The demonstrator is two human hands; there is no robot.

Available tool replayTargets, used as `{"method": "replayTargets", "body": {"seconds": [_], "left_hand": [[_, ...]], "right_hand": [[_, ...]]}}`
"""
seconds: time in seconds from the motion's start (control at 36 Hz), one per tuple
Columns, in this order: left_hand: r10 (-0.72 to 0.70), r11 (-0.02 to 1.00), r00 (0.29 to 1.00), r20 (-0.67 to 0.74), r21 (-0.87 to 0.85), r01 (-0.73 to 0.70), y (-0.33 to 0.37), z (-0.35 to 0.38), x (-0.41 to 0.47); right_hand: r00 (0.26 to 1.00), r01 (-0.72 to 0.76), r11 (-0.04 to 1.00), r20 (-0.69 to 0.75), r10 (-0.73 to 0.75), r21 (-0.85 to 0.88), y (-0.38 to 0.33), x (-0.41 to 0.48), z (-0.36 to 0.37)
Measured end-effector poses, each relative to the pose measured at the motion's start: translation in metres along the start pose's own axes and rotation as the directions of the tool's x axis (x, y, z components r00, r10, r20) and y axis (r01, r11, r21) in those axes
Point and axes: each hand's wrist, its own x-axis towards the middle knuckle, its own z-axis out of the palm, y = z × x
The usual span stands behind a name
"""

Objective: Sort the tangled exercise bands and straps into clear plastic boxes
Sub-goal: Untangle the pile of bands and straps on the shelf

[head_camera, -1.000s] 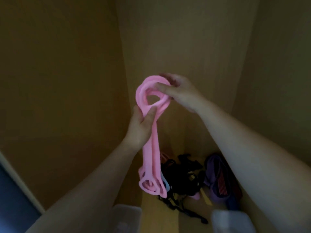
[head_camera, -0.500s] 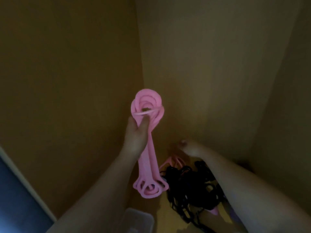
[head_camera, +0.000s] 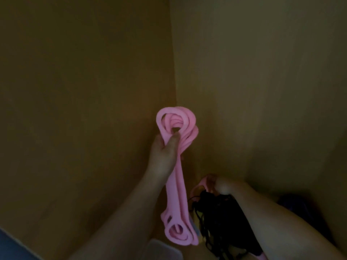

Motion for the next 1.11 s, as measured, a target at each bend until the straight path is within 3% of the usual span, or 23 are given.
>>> {"method": "replayTargets", "body": {"seconds": [0.06, 0.17, 0.25, 0.33, 0.47, 0.61, 0.81, 0.92, 1.11], "left_hand": [[-0.007, 1.0, 1.0, 0.007, 0.004, 0.007, -0.002, 0.0, 0.002], [-0.024, 1.0, 1.0, 0.007, 0.004, 0.024, -0.008, 0.0, 0.005], [-0.031, 1.0, 0.999, 0.016, 0.0, 0.031, -0.01, -0.001, 0.006], [-0.026, 1.0, 0.999, 0.02, -0.004, 0.026, -0.011, -0.002, 0.009], [-0.03, 0.999, 0.999, 0.044, -0.021, 0.031, -0.01, -0.002, 0.01], [-0.038, 0.998, 0.999, 0.02, -0.056, 0.039, -0.01, 0.004, 0.016], [0.054, 0.986, 0.998, -0.038, -0.158, -0.059, -0.002, 0.011, 0.022], [0.092, 0.972, 0.993, -0.075, -0.21, -0.105, 0.008, 0.014, 0.026], [0.161, 0.973, 0.986, -0.044, -0.163, -0.166, 0.037, 0.017, 0.032]], "right_hand": [[0.991, 0.029, 0.999, -0.127, -0.031, -0.022, 0.017, 0.017, -0.004], [0.995, -0.045, 0.993, -0.087, 0.055, 0.113, 0.019, 0.032, 0.003], [0.977, -0.012, 1.0, -0.214, 0.011, -0.002, 0.02, 0.033, 0.0], [0.969, -0.049, 0.997, -0.246, 0.035, -0.052, 0.02, 0.036, -0.003], [0.907, 0.024, 0.982, -0.41, -0.099, -0.185, -0.002, 0.025, -0.021], [0.795, 0.276, 0.959, -0.576, -0.189, 0.066, -0.066, -0.011, -0.049], [0.627, 0.59, 0.807, -0.643, -0.44, 0.022, -0.14, -0.098, -0.08], [0.524, 0.71, 0.702, -0.71, -0.47, 0.059, -0.168, -0.134, -0.089], [0.465, 0.875, 0.406, -0.695, -0.548, 0.264, -0.217, -0.204, -0.089]]}}
